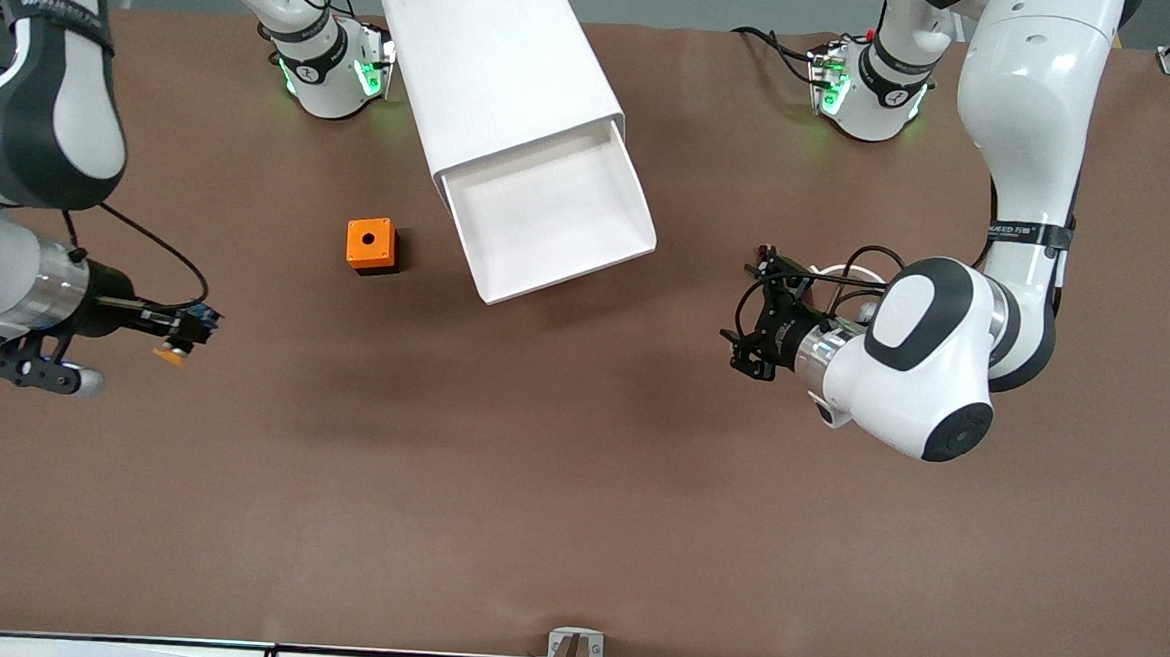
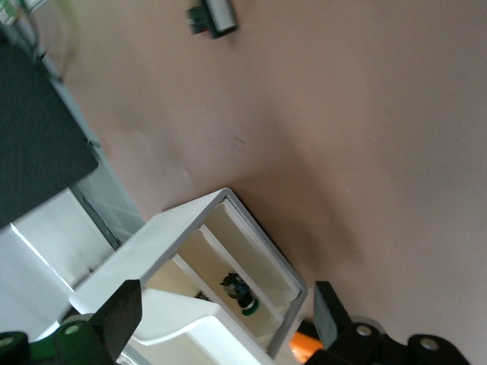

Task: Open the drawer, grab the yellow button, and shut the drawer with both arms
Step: 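Lift the push button out with the right gripper while the left gripper releases, then push the drawer closed with the left gripper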

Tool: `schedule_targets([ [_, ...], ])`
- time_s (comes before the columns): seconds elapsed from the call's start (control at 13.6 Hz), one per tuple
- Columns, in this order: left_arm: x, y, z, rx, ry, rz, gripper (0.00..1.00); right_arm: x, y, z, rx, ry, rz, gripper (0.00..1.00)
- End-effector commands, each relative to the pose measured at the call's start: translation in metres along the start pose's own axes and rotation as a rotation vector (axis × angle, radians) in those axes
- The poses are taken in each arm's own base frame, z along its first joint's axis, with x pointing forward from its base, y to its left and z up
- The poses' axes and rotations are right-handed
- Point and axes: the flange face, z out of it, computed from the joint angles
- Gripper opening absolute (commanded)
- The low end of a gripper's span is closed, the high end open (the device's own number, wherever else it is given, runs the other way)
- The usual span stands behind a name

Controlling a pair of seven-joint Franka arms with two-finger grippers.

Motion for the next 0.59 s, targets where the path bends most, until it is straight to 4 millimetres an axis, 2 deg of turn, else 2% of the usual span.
schedule_targets([
  [0.0, -0.015, 0.003, 0.003, -0.052, 0.039, 0.151, 0.99, 0.018, 0.027, 0.02, -0.03, 0.001, -0.078, 0.01],
  [0.15, -0.036, 0.007, 0.009, -0.106, 0.087, 0.36, 0.99, 0.03, 0.044, 0.042, -0.052, -0.005, -0.12, 0.01],
  [0.29, -0.057, 0.014, 0.02, -0.157, 0.125, 0.447, 0.99, 0.045, 0.069, 0.072, -0.051, -0.012, -0.156, 0.01],
  [0.52, -0.105, 0.021, 0.055, -0.216, 0.294, 0.613, 0.99, 0.059, 0.088, 0.115, -0.048, -0.039, -0.191, 0.01],
])
